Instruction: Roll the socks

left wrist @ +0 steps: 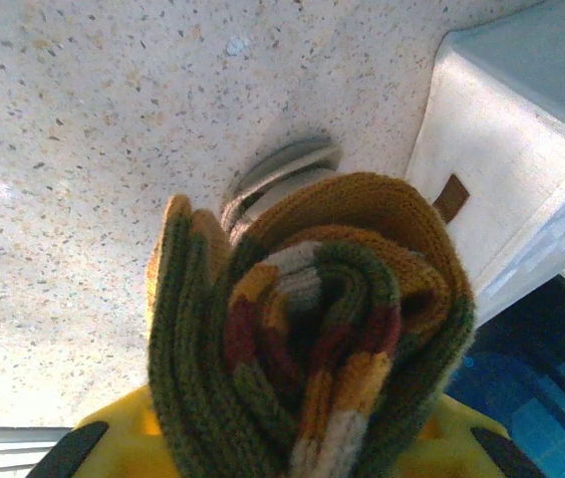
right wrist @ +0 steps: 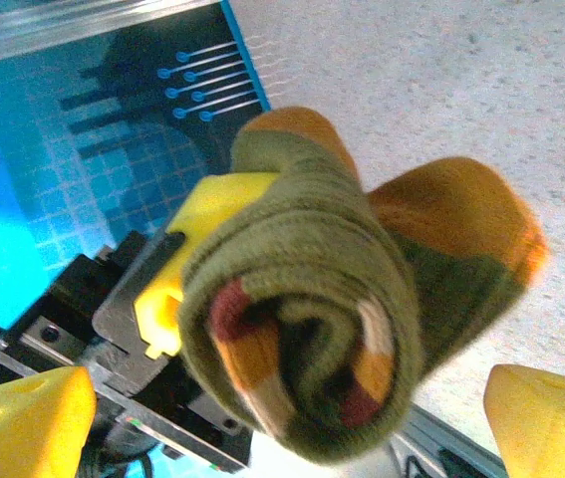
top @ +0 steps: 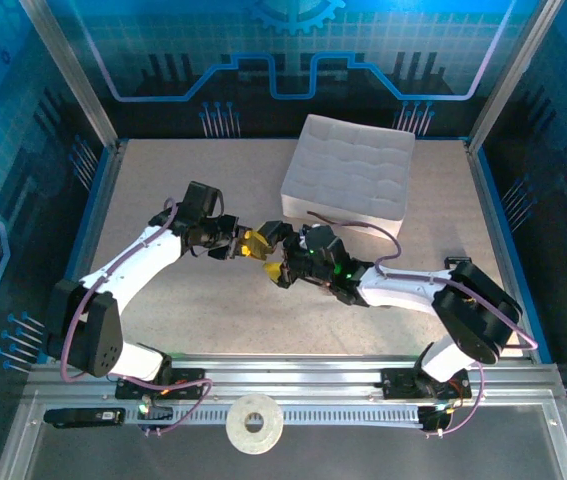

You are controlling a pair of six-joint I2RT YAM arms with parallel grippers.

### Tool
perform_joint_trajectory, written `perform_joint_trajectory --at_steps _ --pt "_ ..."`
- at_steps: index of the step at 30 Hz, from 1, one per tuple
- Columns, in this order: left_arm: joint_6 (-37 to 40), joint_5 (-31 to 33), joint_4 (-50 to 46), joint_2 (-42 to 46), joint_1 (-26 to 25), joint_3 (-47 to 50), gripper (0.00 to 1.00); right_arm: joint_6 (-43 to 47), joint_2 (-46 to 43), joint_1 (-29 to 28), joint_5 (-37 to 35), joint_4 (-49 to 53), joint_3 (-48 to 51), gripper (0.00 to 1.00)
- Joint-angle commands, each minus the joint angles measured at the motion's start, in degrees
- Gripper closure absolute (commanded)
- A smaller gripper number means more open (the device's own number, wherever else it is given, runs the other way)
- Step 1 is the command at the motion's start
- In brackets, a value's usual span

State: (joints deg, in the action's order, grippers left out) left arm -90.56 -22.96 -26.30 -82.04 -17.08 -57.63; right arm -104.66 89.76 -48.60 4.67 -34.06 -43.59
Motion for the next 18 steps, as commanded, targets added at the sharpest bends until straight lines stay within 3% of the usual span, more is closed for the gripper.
perform_joint_trajectory --at_steps 1,6,14,18 --pt "-1.6 -2.5 -0.3 0.8 -0.1 -2.3 1.0 -4.2 4.4 -0.5 -2.6 -7.6 -1.1 0.0" --pt "-1.7 -3.1 -0.8 1.7 -0.1 -2.2 1.0 -5.0 7.2 -0.2 -1.9 -9.0 -3.7 0.02" --pt "-1.3 -3.4 -2.2 3.7 0.0 -1.6 1.0 -3.0 7.0 1.4 1.1 -6.0 -4.2 0.25" --pt "-1.3 -3.7 -2.6 4.5 0.0 -1.3 1.0 -1.2 7.2 1.9 3.5 -4.1 -4.8 0.29"
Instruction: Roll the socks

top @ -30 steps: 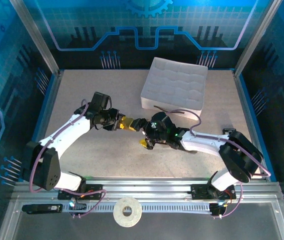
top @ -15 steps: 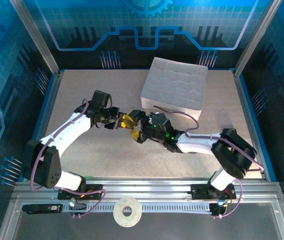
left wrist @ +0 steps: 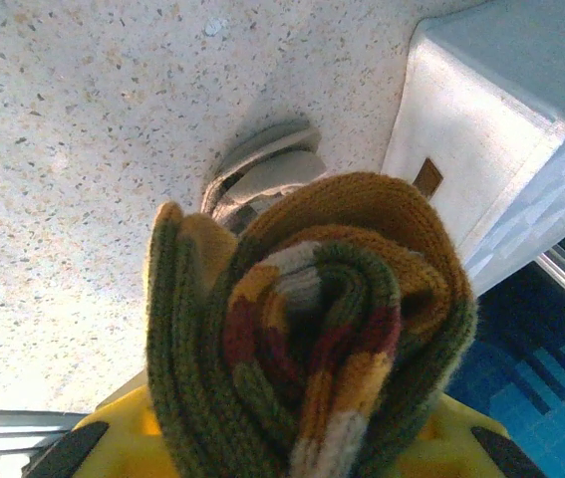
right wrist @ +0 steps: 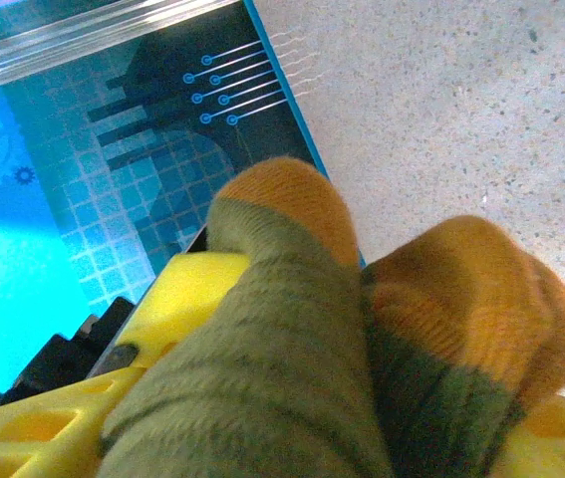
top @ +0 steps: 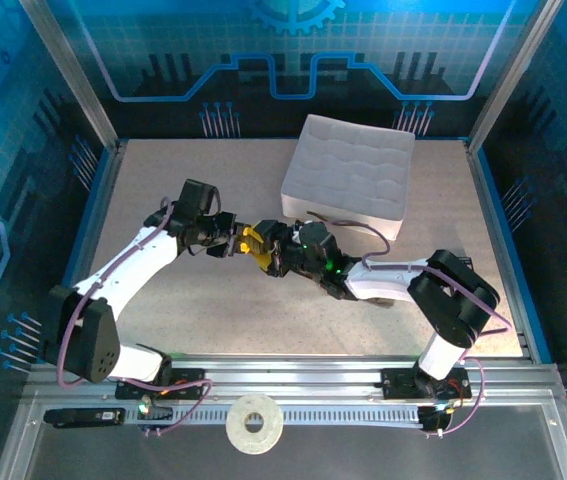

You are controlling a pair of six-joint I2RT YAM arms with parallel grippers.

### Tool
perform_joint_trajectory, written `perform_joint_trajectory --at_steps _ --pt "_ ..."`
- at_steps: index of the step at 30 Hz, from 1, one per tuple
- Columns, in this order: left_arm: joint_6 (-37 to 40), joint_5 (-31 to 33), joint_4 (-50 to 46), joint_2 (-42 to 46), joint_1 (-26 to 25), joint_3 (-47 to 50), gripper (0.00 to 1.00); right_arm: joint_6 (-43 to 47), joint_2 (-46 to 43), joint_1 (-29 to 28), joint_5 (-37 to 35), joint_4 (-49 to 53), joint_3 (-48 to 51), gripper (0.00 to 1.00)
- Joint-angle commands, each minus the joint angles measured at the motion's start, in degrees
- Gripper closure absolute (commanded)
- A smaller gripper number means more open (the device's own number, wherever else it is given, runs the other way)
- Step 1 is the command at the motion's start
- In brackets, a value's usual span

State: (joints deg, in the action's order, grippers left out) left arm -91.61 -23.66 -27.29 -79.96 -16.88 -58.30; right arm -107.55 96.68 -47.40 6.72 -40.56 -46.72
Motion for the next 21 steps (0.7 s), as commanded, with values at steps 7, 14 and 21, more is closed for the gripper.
perform_joint_trajectory --at_steps 7,14,21 --pt "0.5 -4.2 -3.6 3.3 -0.2 -1.2 1.0 5.7 0.3 2.7 4.9 5.5 -3.0 0.27" --pt "0.5 -4.6 -3.8 3.7 -0.2 -0.5 1.0 9.8 0.9 3.1 7.8 9.0 -7.0 0.34" --pt "0.8 -5.0 -4.2 3.4 -0.2 -0.9 1.0 17.9 0.2 3.9 11.0 17.7 -10.0 0.37"
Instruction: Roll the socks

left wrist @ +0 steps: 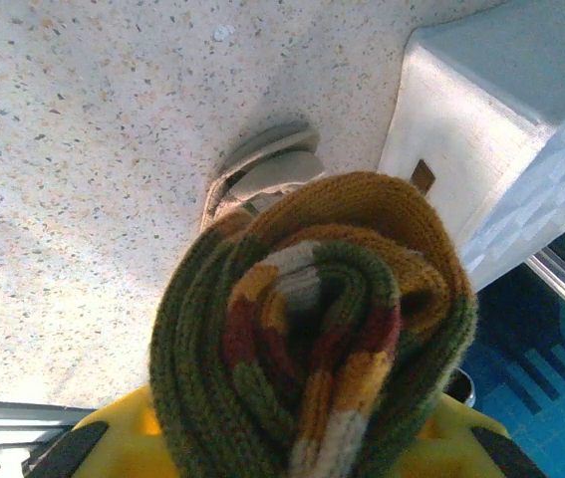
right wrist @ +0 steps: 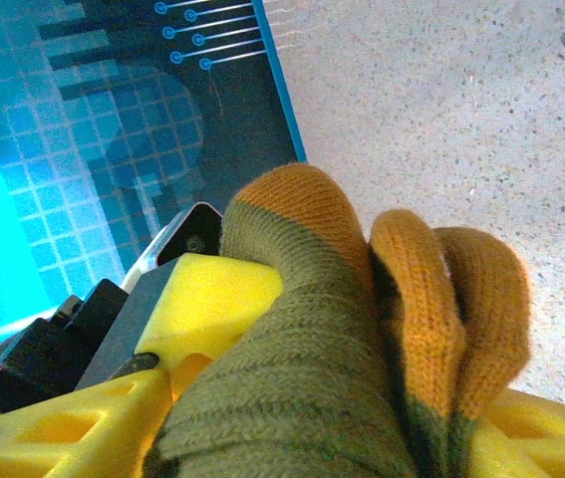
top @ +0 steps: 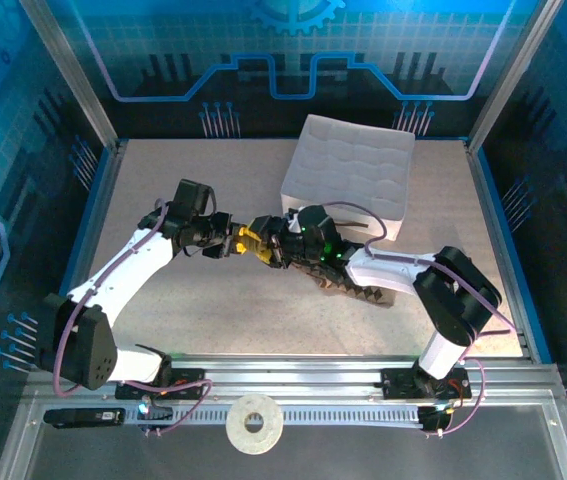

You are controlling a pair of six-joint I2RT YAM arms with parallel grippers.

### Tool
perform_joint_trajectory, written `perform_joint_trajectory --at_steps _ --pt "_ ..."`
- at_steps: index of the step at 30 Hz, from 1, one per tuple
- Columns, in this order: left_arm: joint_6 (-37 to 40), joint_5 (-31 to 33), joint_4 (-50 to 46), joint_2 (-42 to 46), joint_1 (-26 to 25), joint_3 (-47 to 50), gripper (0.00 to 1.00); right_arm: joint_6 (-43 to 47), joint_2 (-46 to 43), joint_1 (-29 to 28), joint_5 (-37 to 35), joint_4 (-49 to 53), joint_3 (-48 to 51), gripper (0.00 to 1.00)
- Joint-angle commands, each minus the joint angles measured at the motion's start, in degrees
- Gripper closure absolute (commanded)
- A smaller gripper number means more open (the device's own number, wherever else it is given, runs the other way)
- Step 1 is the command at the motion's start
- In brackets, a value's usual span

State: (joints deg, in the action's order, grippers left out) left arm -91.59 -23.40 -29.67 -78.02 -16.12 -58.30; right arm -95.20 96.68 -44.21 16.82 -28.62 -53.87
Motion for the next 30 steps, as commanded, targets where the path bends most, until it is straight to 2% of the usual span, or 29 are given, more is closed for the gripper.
perform_joint_trajectory --at_steps 1,7,12,17,19,20,22,24,25,30 --pt "0.9 -5.3 -1.9 1.5 -1.0 -0.9 1.0 7.4 0.2 0.8 1.4 7.6 -3.8 0.38" --pt "0.8 -5.4 -1.6 1.2 -0.9 -0.8 1.0 14.7 0.0 0.9 2.4 15.8 -7.8 0.46" --pt "0.6 -5.5 -1.2 0.9 -0.9 -0.8 1.0 16.0 0.5 0.8 3.0 16.8 -9.0 0.59" --pt "0.7 -5.3 -0.2 1.0 -1.0 -0.9 0.99 18.7 -1.3 0.7 0.4 22.7 -10.6 0.85" --pt "1.0 -5.1 0.2 1.2 -1.0 -1.4 0.79 20.7 -2.8 0.5 -2.2 27.2 -11.6 0.98" --pt "1.3 -4.7 0.2 1.3 -1.0 -1.8 0.64 21.7 -3.7 0.5 -3.7 29.5 -12.2 1.0" --pt "2.9 -2.8 -1.4 2.2 -1.0 -3.5 0.32 24.5 -5.9 0.5 -7.8 36.2 -13.8 1.0" --pt "5.5 0.6 -4.5 3.4 -1.0 -6.0 0.11 27.6 -7.8 0.9 -12.4 44.4 -16.0 1.0" --pt "7.1 2.8 -6.6 4.1 -0.9 -7.5 0.06 29.6 -8.8 1.5 -14.6 48.8 -17.3 1.0" --pt "12.9 9.5 -11.7 7.3 -0.9 -10.5 0.05 41.9 -13.0 8.4 -21.4 67.8 -22.9 1.0"
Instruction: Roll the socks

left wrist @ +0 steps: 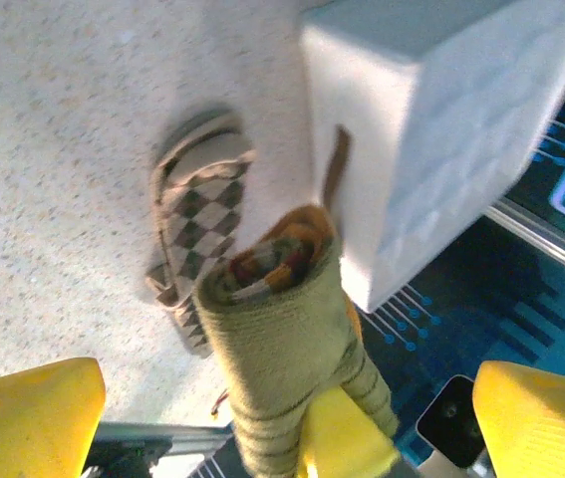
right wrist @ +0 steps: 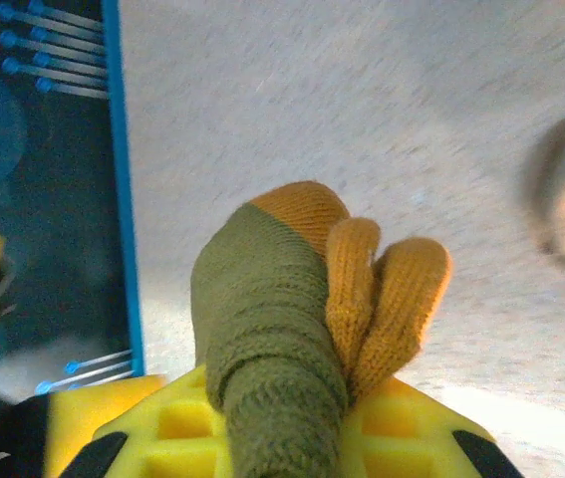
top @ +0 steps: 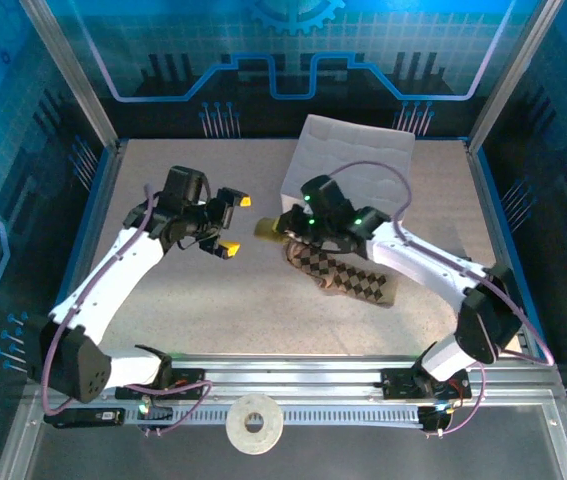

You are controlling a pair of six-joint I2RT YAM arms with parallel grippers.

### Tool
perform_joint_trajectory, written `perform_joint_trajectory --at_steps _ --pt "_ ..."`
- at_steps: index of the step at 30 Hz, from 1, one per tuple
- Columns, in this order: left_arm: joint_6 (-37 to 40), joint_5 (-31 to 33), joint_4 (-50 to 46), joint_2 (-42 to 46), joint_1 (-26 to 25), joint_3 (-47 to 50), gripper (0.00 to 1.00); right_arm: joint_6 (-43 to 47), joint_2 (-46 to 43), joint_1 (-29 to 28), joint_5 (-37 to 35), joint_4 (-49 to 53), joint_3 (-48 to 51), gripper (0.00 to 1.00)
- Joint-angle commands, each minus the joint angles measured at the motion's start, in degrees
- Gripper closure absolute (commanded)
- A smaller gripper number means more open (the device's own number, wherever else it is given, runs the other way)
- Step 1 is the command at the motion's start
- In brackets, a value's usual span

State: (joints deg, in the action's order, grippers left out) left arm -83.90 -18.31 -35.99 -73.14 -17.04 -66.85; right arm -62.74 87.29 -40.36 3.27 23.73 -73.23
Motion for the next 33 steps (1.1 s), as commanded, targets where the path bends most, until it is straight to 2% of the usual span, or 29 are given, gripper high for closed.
perform_joint_trajectory --at_steps 1,5,9,12,16,22,26,33 --pt "6.2 4.7 -5.8 2.9 0.0 -1.8 0.05 12.2 -4.4 6.9 -9.1 19.0 -4.5 1.0" --pt "12.3 6.7 -5.9 4.6 -1.2 -1.8 0.08 23.0 -4.3 17.5 -14.6 32.9 -11.0 1.0" --pt "21.6 11.0 -4.4 7.5 -4.2 -3.2 0.09 32.9 -0.8 27.3 -17.3 38.6 -17.3 1.0" --pt "27.7 13.2 -1.4 9.6 -6.5 -3.6 0.11 36.1 4.2 31.1 -18.3 41.7 -22.0 1.0" --pt "33.8 12.3 6.5 12.6 -8.1 -1.9 0.16 37.0 10.4 32.2 -19.3 43.2 -26.3 1.0" --pt "37.8 5.8 16.5 15.1 -8.1 -0.5 0.19 35.7 17.3 32.1 -18.9 43.2 -29.5 1.0" --pt "39.4 3.2 18.4 15.8 -8.2 -0.7 0.19 35.0 21.4 31.2 -18.2 43.9 -31.7 1.0" --pt "39.7 4.6 16.4 16.9 -8.1 -0.9 0.19 31.4 24.2 28.4 -21.3 46.1 -32.0 1.0"
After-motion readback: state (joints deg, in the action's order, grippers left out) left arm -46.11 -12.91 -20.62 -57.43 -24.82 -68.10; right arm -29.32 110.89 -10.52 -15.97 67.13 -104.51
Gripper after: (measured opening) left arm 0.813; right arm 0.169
